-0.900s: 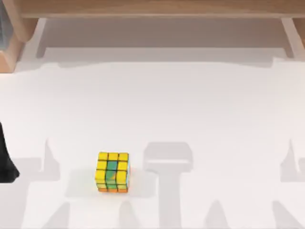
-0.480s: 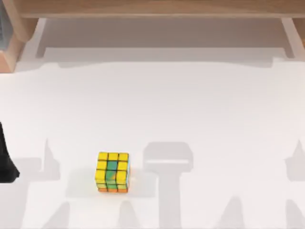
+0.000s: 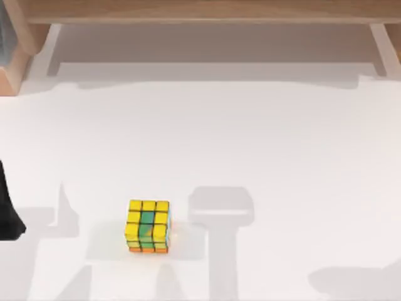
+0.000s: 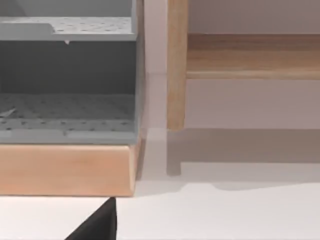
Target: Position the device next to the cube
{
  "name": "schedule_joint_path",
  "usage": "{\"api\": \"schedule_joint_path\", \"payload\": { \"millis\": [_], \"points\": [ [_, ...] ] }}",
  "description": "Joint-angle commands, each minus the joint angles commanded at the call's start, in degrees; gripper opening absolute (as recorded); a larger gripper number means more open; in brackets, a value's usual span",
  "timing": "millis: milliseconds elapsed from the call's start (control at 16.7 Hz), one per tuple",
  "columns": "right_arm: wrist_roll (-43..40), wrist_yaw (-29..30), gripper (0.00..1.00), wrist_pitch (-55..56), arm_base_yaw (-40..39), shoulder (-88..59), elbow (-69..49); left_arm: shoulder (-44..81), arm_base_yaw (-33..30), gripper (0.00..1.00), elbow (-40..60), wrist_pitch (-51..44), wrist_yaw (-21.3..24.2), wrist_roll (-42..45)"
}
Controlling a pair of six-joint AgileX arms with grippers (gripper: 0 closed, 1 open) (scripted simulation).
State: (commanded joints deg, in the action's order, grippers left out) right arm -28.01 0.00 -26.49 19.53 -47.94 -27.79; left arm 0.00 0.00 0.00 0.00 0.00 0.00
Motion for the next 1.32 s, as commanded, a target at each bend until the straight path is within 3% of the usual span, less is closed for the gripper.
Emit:
{"api": "schedule_joint_path", "payload": {
  "millis": [540,1080,1320],
  "points": [
    [-21.22,0.00,1.00,-20.07,14.80,-39.95,-21.06,0.00,0.00,1.00,0.00,0.00,0.00,0.00],
    [-23.71,0.00,1.00,-22.18,16.39,-44.48,-23.29,0.00,0.00,1.00,0.00,0.00,0.00,0.00],
    [-23.67,0.00,1.00,-16.64,16.49,-47.23,-20.85,0.00,0.00,1.00,0.00,0.00,0.00,0.00]
  ]
}}
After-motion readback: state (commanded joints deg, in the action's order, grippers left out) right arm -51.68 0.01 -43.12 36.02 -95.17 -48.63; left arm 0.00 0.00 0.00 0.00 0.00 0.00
